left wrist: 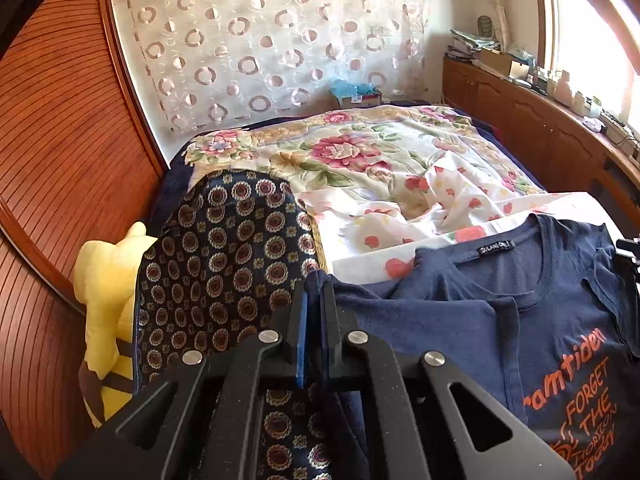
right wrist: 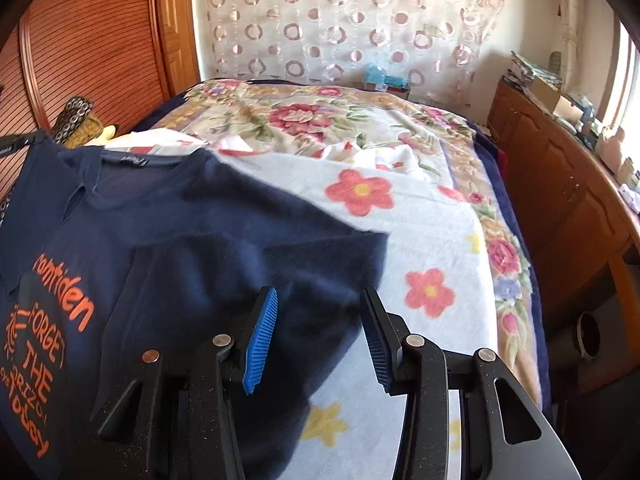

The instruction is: Fold small clothes

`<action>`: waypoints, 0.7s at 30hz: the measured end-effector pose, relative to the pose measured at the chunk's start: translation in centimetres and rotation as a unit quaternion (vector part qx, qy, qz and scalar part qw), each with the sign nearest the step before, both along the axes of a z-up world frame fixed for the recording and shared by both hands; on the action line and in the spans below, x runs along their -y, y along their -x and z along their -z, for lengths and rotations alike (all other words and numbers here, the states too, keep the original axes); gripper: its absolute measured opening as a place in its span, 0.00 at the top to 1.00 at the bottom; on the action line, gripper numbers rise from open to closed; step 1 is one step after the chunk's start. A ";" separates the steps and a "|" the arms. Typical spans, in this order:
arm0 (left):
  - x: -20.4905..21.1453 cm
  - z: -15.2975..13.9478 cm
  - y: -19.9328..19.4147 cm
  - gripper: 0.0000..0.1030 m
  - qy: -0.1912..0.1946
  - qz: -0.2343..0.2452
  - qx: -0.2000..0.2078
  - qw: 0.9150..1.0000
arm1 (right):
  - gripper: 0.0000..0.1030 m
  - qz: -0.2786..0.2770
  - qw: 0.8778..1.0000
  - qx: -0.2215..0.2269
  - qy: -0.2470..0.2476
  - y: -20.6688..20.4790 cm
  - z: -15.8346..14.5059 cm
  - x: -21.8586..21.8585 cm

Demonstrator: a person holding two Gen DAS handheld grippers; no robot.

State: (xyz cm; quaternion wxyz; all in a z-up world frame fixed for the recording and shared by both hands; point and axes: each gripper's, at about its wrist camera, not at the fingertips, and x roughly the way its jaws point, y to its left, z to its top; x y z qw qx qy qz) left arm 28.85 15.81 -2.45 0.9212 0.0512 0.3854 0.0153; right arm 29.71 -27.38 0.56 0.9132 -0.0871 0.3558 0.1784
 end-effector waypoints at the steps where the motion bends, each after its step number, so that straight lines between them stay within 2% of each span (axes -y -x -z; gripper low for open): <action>1: -0.1 0.0 0.2 0.94 0.003 0.000 0.002 1.000 | 0.57 0.003 1.000 0.000 0.000 -0.2 -0.1 0.1; 8: -0.3 0.2 1.4 0.94 0.013 0.006 0.014 1.000 | 0.57 0.019 1.000 -0.014 0.006 -3.0 0.3 0.9; 14: 0.4 0.2 2.8 0.94 0.026 0.014 0.027 0.999 | 0.58 0.017 0.999 -0.029 -0.021 -4.5 0.2 0.9; 15: 0.7 0.1 3.3 0.94 0.028 0.016 0.029 0.999 | 0.72 0.009 0.999 -0.027 -0.021 -4.4 0.1 0.5; 16: 0.9 0.1 3.6 0.94 0.029 0.019 0.031 0.999 | 0.78 0.001 0.999 -0.027 -0.021 -4.3 0.1 0.1; 17: 1.1 0.0 4.1 0.94 0.030 0.022 0.033 0.999 | 0.90 -0.008 0.999 -0.028 -0.020 -4.2 0.1 -0.3; 19: 1.7 -0.3 5.1 0.94 0.032 0.027 0.040 0.998 | 0.93 -0.015 1.000 -0.019 -0.015 -3.5 -0.2 -0.8; 21: 2.2 -0.8 6.4 0.94 0.036 0.033 0.048 0.998 | 0.94 -0.017 1.000 0.011 -0.020 -2.2 -1.2 -0.8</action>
